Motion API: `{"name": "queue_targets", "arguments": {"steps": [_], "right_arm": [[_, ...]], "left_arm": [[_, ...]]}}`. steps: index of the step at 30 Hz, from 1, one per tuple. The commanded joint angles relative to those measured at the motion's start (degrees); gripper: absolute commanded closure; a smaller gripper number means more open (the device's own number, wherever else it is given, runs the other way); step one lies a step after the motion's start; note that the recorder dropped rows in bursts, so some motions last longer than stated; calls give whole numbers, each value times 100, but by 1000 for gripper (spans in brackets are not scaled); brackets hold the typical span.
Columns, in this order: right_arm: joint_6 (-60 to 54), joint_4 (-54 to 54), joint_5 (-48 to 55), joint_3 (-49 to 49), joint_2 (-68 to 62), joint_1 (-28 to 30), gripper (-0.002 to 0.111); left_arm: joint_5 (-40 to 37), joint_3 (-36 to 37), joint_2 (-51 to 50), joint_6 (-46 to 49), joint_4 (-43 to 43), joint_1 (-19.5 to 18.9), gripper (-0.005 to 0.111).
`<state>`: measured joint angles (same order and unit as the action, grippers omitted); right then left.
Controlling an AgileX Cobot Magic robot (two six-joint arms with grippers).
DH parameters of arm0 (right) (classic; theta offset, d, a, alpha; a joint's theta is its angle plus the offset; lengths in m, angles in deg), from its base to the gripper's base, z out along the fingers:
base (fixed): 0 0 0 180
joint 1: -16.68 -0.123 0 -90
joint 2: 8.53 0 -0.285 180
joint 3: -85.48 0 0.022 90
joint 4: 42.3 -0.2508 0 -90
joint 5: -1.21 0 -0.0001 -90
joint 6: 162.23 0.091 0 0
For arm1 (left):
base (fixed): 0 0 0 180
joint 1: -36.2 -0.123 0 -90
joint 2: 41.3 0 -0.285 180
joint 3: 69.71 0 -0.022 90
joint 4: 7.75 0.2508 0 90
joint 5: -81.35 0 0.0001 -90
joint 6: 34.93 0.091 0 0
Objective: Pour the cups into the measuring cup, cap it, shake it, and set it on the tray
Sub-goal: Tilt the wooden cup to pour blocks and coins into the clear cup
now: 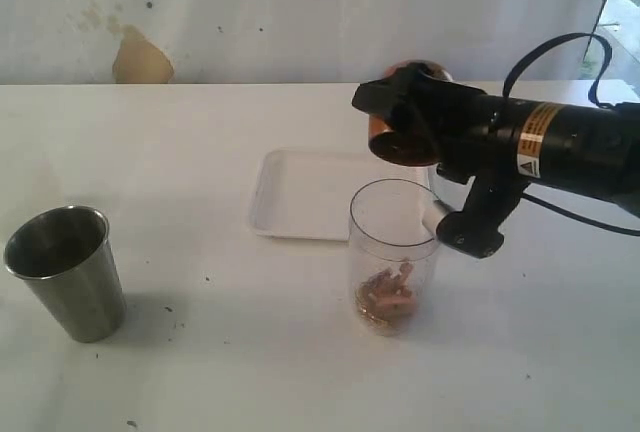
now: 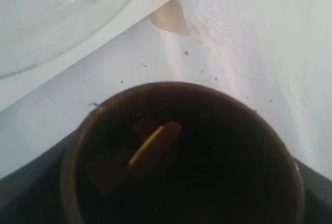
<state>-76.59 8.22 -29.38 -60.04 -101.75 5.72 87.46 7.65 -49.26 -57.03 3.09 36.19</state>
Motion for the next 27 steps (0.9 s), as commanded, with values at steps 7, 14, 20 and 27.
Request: {"name": "queue_targets", "arguments": {"steps": [7, 14, 20, 27], "right_arm": [[-198, 6, -690, -65, 7, 6, 108], [-928, 160, 116, -65, 7, 6, 108], [-1015, 160, 194, -65, 7, 6, 108], [1106, 160, 181, -65, 7, 6, 108]], "left_arm": [[29, -14, 18, 11, 15, 15, 55], [29, -14, 18, 11, 15, 15, 55], [29, -14, 18, 11, 15, 15, 55], [29, -14, 18, 11, 15, 15, 55]]}}
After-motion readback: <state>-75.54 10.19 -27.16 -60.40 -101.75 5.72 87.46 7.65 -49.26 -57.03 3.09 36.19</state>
